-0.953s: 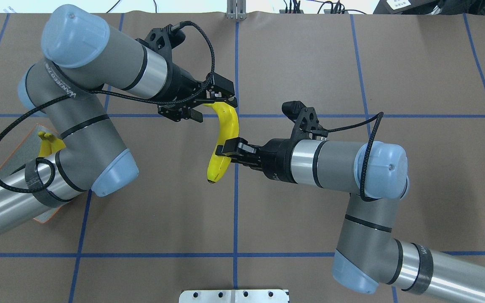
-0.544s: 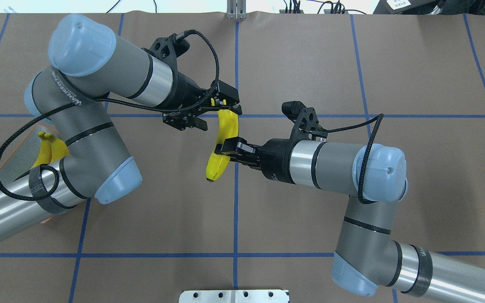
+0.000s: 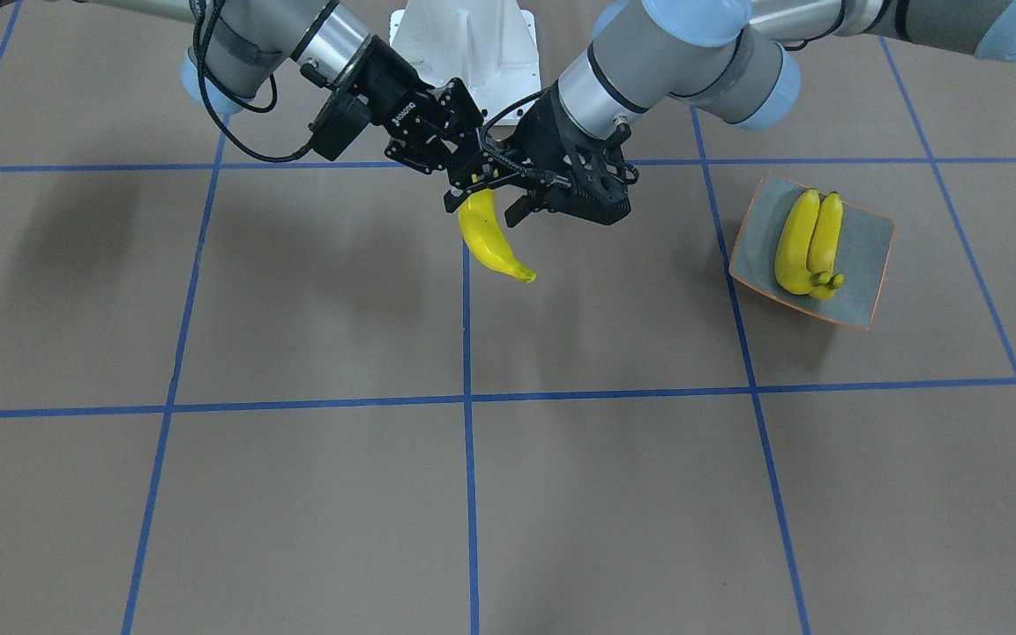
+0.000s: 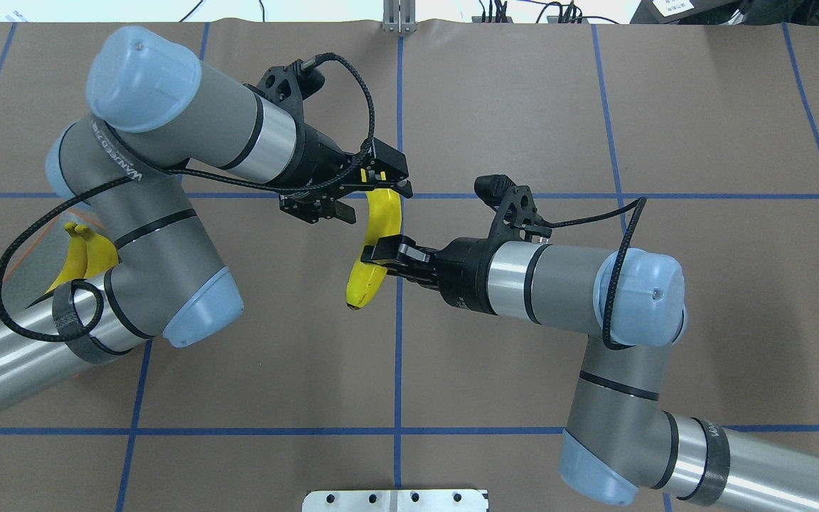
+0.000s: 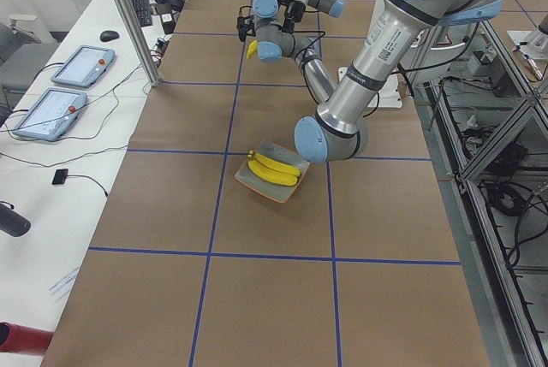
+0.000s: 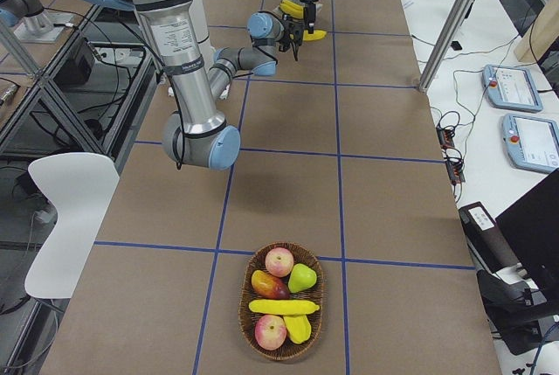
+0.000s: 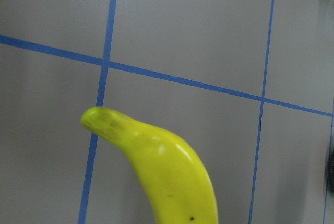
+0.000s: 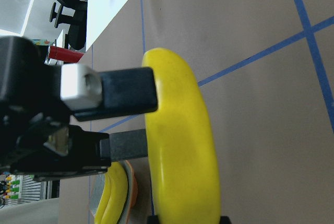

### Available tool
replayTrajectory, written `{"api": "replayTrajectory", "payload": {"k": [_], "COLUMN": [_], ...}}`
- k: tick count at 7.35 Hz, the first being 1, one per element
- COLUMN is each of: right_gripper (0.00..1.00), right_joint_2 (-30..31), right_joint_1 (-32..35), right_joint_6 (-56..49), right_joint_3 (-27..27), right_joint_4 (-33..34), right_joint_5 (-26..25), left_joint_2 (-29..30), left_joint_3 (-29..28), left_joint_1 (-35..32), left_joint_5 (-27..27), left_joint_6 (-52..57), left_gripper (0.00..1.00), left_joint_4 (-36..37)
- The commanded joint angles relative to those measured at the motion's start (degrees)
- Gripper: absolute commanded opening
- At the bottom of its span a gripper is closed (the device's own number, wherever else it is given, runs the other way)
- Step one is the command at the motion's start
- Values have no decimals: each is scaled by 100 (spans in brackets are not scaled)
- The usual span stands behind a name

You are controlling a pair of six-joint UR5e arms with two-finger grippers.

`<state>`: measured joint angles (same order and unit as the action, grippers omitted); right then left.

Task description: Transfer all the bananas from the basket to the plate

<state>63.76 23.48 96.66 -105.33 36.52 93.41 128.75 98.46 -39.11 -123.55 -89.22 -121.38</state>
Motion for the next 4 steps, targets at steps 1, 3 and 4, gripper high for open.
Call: {"api": "replayTrajectory", "payload": {"k": [1, 3, 4], "right_gripper": [0, 100, 100], "right_joint_2": [-4, 49, 58], "right_joint_1": [-1, 16, 34], "right_joint_6": [-6, -6, -6], "right_joint_3": [-22, -22, -31], "right_joint_4": [-4, -109, -144], "right_joint_5": [2, 10, 10], "left_joint_2": [0, 9, 1], "left_joint_3": [15, 15, 15], "left_joint_1": [35, 44, 35], "left_joint_5": [7, 7, 7], "left_joint_6": [-138, -174, -174], "left_gripper": [0, 0, 0], "left_joint_4": [0, 26, 26]}}
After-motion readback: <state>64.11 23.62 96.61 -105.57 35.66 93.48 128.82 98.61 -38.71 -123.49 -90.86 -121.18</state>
